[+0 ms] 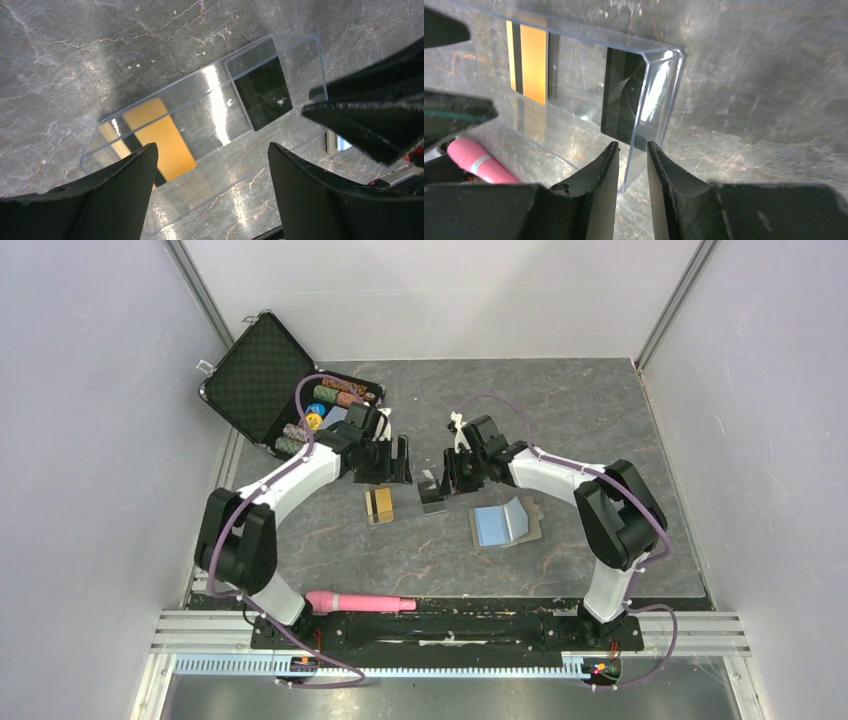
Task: Put the credit cards into the card holder
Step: Move the storage box to the center of the board.
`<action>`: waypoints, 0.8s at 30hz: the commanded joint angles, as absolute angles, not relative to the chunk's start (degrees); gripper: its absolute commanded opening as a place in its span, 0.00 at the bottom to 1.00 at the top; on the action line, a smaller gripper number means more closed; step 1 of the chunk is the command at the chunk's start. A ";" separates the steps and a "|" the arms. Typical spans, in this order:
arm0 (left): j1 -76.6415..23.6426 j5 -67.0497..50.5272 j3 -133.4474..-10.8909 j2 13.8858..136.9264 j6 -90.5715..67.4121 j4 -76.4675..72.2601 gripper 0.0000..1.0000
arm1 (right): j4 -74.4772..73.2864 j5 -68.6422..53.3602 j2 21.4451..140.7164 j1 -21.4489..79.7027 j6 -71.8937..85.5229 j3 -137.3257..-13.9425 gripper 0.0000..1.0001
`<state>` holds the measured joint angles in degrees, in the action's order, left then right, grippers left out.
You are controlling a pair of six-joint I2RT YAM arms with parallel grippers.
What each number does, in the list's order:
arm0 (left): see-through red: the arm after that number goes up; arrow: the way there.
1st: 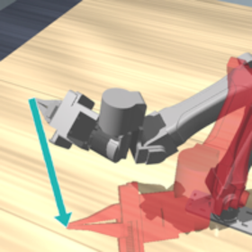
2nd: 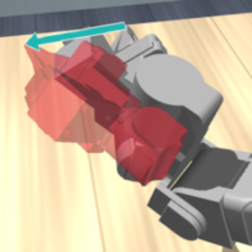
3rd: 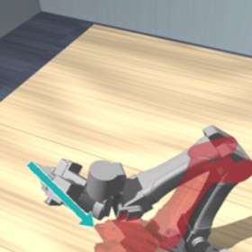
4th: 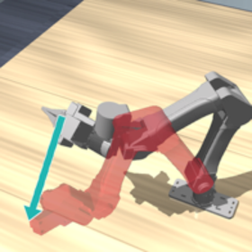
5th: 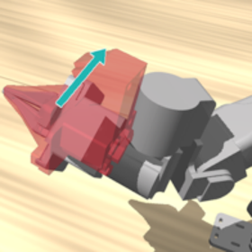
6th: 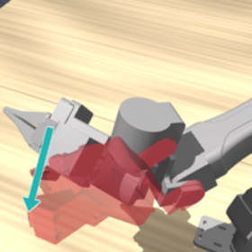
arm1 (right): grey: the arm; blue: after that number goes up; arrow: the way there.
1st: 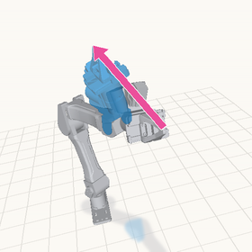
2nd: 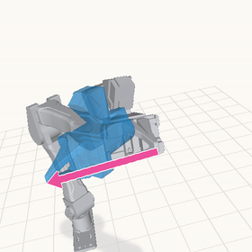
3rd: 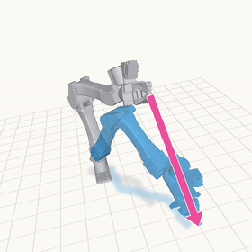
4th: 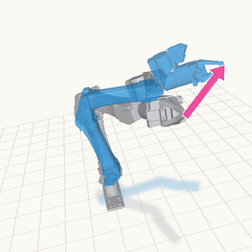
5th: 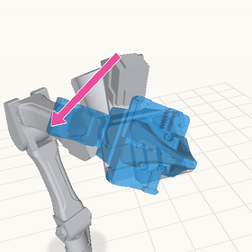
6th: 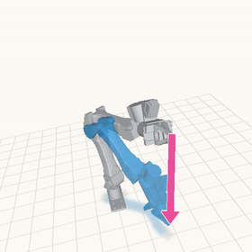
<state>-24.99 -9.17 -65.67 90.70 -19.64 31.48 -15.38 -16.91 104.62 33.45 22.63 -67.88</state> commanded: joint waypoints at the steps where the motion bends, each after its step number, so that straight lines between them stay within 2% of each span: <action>1: -23.79 -15.53 -68.02 94.54 -23.37 28.98 0.84 | -8.87 -23.75 100.88 33.75 28.86 -63.49 0.30; 4: -23.88 -17.43 -68.06 96.20 -23.50 29.06 0.80 | -7.33 -25.60 100.30 33.82 29.93 -61.95 0.34; 7: -23.86 -17.33 -67.40 96.62 -23.62 29.36 0.79 | -7.52 -25.43 99.40 33.75 29.18 -61.78 0.43; 12: -23.83 -16.97 -65.21 94.16 -24.06 28.17 0.82 | -11.22 -22.75 95.91 33.71 25.61 -64.46 0.80; 14: -23.83 -17.04 -64.20 92.90 -24.51 27.19 0.85 | -12.08 -22.14 93.90 33.75 25.06 -65.35 0.89; 17: -23.87 -17.48 -62.84 90.82 -25.08 25.58 0.88 | -15.55 -21.40 91.38 33.76 24.77 -68.90 0.97; 24: -23.90 -18.90 -60.21 86.59 -26.01 22.37 0.95 | -20.43 -19.35 86.09 33.73 23.99 -73.98 0.98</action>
<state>-23.86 -16.88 -61.17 90.04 -23.35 26.48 -17.54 -21.15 90.19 33.61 25.30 -70.98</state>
